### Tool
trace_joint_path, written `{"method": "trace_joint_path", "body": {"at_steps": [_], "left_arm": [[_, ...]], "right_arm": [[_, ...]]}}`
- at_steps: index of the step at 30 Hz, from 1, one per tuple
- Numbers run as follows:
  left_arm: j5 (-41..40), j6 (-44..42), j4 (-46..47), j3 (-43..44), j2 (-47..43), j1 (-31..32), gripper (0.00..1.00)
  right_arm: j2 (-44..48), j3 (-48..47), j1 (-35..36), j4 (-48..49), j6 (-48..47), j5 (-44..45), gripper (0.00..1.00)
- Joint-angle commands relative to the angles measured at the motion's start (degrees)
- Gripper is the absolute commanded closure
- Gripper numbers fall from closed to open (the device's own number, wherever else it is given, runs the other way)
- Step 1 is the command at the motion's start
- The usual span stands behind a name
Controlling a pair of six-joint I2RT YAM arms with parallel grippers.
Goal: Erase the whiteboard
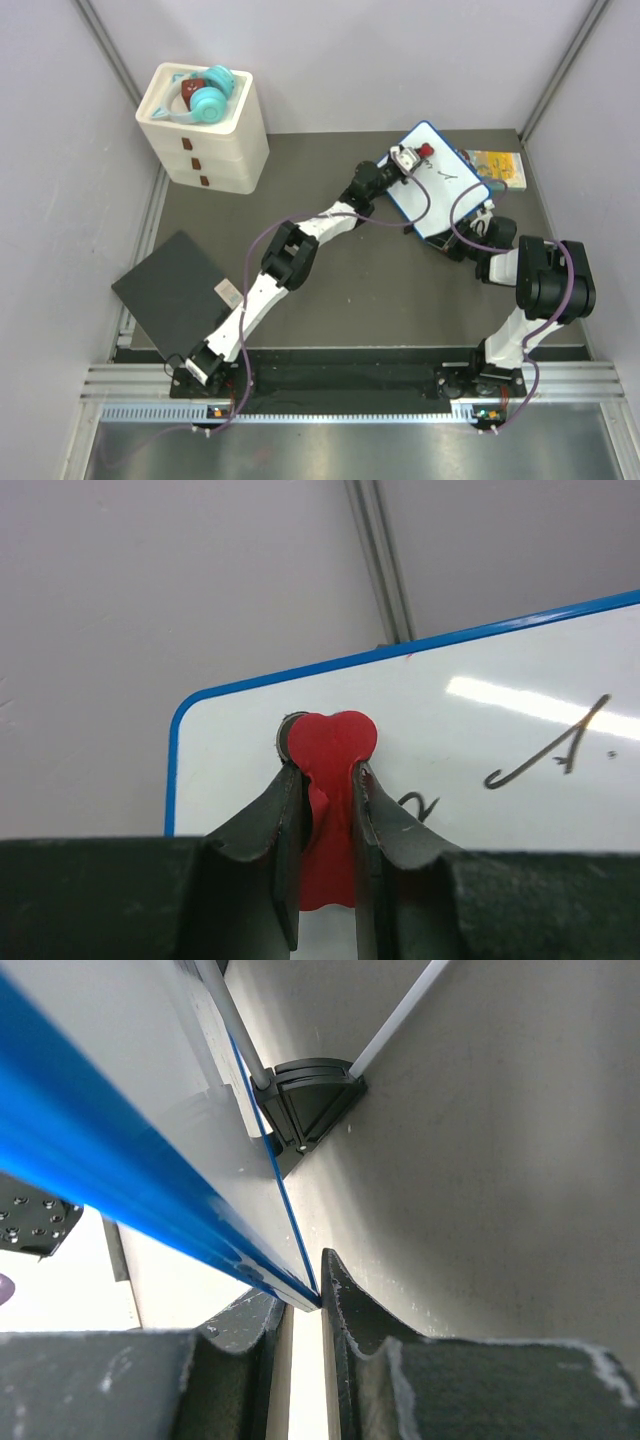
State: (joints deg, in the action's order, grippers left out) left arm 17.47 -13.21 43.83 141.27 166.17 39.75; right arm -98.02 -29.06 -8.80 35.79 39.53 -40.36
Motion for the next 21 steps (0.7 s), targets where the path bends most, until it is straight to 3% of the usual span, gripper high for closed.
{"method": "trace_joint_path", "body": {"at_steps": [1, 8, 13, 21], "left_arm": [[7.92, 0.82, 4.50, 2.60, -0.14, 4.37, 1.00], [8.98, 3.72, 8.98, 2.16, -1.55, 7.97, 1.00], [5.12, 5.03, 10.92, 2.69, -0.94, 8.77, 1.00], [-12.88, 9.51, 14.26, 4.01, 2.40, 6.06, 1.00]], "right_arm": [[-1.12, -0.74, 1.85, -4.24, -2.53, -4.11, 1.00], [-1.12, -0.82, 1.77, -4.33, -2.53, -4.11, 1.00], [-1.04, -0.82, 1.85, -4.24, -2.61, -4.11, 1.00], [-1.04, -0.82, 1.94, -4.24, -2.53, -4.20, 1.00]]}}
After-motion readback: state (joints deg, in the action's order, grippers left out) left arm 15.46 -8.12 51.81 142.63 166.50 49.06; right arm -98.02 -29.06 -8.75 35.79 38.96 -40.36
